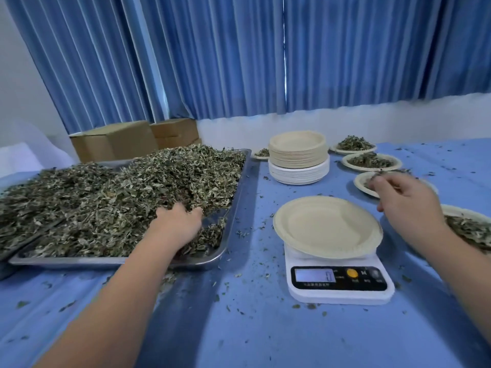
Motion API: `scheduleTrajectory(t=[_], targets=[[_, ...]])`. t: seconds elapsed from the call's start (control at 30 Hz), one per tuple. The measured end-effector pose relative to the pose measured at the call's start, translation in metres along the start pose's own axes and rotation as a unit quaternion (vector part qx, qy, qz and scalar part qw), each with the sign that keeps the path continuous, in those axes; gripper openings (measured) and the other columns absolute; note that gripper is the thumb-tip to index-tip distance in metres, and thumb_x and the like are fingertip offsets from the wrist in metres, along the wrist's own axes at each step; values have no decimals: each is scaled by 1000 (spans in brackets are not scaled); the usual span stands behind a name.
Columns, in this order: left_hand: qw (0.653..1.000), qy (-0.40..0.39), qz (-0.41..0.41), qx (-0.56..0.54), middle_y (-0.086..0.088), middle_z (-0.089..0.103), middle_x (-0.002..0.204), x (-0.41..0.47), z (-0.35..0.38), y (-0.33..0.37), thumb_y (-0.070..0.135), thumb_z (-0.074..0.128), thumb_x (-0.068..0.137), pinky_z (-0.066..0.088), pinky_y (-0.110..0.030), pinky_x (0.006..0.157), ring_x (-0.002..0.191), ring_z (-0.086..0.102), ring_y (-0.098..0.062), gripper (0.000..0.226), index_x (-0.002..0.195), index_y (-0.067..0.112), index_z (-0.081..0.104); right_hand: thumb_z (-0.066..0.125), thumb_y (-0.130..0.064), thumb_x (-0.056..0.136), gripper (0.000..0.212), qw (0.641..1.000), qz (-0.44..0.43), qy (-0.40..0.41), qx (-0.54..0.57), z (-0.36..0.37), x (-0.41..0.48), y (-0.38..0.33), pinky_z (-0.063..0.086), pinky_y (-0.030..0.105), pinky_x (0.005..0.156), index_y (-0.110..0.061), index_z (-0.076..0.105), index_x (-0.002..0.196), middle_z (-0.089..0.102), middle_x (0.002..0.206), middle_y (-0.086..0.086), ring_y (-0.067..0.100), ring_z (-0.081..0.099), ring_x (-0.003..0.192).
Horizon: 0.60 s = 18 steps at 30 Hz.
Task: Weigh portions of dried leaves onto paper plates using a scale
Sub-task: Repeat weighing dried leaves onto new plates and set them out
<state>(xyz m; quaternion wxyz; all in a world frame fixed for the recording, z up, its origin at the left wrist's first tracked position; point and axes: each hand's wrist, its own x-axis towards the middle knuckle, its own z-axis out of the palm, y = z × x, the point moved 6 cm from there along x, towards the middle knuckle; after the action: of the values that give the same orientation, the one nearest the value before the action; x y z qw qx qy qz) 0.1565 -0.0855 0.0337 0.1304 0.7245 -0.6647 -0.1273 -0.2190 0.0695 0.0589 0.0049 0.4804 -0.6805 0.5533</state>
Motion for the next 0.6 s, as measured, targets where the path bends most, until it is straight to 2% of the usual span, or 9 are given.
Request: scheduleTrajectory(t=[0.07, 0.13, 0.2, 0.27, 0.37, 0.43, 0.53, 0.6], targets=[[997, -68, 22, 10, -21, 27, 155, 5, 9, -5, 60, 22, 99, 25, -44, 117, 142, 29, -37, 74, 149, 6, 32, 51, -22, 97, 29, 999, -9, -20, -27, 2, -3, 4, 37, 33, 60, -11, 65, 73, 58, 68, 5, 24, 55, 69], [994, -101, 43, -31, -16, 33, 154, 6, 9, -1, 65, 18, 97, 28, -44, 115, 140, 34, -33, 78, 147, 8, 37, 51, -21, 97, 27, 998, -19, -26, -53, 2, -4, 5, 36, 33, 63, -9, 67, 79, 61, 73, 0, 24, 56, 73], [988, -106, 38, -109, -12, 51, 141, 10, -2, 8, 69, 18, 94, 47, -46, 98, 121, 53, -34, 78, 140, 13, 47, 51, -21, 97, 26, 998, -20, -17, -64, -1, -3, 6, 38, 29, 62, -9, 67, 80, 61, 76, -2, 17, 56, 73], [985, -81, 46, -145, -10, 60, 121, 20, -15, 21, 67, 20, 95, 55, -41, 81, 99, 62, -29, 73, 129, 10, 53, 51, -22, 97, 27, 997, -21, -5, -72, -2, -1, 7, 36, 18, 60, -8, 65, 77, 59, 72, 1, 9, 53, 71], [989, 40, 143, -7, -17, 59, 126, 46, -28, 47, 56, 22, 100, 44, -36, 89, 106, 57, -32, 63, 118, 6, 58, 51, -20, 96, 29, 996, -36, -1, -84, 0, 1, 7, 32, 16, 56, -4, 63, 74, 57, 69, 5, 10, 51, 71], [977, 63, 195, 54, -18, 51, 137, 62, -25, 55, 53, 28, 101, 39, -37, 95, 119, 51, -33, 58, 131, 8, 52, 52, -19, 96, 29, 996, -38, -2, -86, 1, 2, 8, 32, 23, 57, -2, 65, 76, 59, 71, 4, 7, 52, 72], [968, -23, 224, 109, -16, 26, 156, 87, -2, 48, 59, 31, 97, 29, -43, 114, 139, 33, -34, 68, 151, 17, 31, 52, -23, 97, 32, 997, -26, -1, -67, 0, 3, 10, 36, 26, 59, 1, 64, 78, 58, 71, 12, 19, 55, 72], [962, -111, 215, 125, -10, 19, 160, 95, 16, 42, 67, 28, 92, 19, -43, 118, 145, 24, -29, 77, 153, 20, 25, 52, -23, 97, 31, 998, -20, 1, -53, -1, 4, 10, 38, 30, 59, -1, 65, 79, 58, 70, 14, 25, 55, 71]])
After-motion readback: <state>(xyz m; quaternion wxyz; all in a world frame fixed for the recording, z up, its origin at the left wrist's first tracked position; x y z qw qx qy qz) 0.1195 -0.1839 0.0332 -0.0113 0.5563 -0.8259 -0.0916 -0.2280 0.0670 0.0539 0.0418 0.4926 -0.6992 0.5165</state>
